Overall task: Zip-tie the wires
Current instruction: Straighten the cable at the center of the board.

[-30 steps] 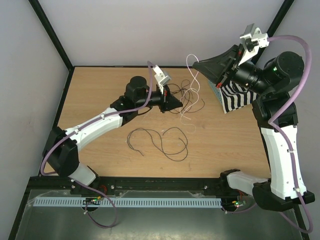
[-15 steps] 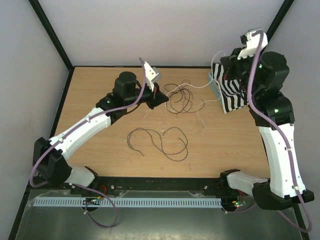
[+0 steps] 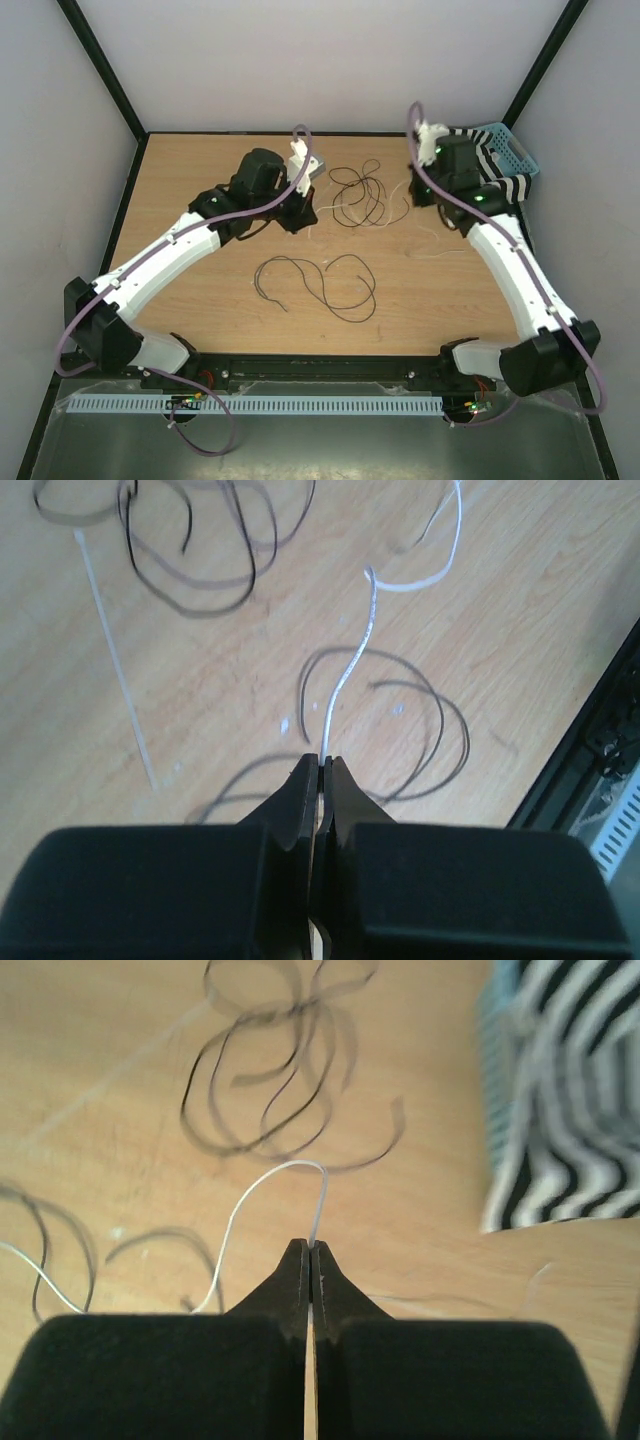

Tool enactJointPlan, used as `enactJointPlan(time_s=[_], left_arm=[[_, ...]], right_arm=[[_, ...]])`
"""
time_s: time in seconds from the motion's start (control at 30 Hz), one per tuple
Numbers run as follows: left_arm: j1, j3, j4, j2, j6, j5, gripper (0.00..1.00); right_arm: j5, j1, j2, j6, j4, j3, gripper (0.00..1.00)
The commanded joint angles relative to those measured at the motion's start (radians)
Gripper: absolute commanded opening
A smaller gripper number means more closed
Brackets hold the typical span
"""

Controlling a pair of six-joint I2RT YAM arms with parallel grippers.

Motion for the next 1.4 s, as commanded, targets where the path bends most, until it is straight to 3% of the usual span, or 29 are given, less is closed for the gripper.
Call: enactJointPlan(time_s=[0.0,0.2,0.63,1.0,1.2,1.37], left_arm=[[0.074,-0.069,-0.121,0.011,-0.077,0.014,0.0],[0.237,-0.231,-0.151,0.006,-0.144,0.134,0.0],[0.339,-0.336,-0.189,-0.008,-0.199,0.048,0.0],[0.377,-0.433,-0.213,-0.072,-0.244,-0.114,0.0],[0.381,-0.447,-0.215,-0.067,-0.255,-0.132,0.0],[0.381,-0.483,-0.212,-0.043,-0.293,-0.177,0.0]], right_arm=[[-0.178,0.053,0.029,0.065,0.083,-0.188,0.0],[-0.285,0.12,0.09,0.119,0.217,-0.367,0.04],[-0.474,0.275,0.195,0.149,0.349,-0.529,0.15],[-0.521,0.289,0.235,0.142,0.368,-0.557,0.19],[-0.491,0.288,0.238,0.134,0.344,-0.546,0.36],[-0.388,0.288,0.194,0.122,0.29,-0.519,0.61]])
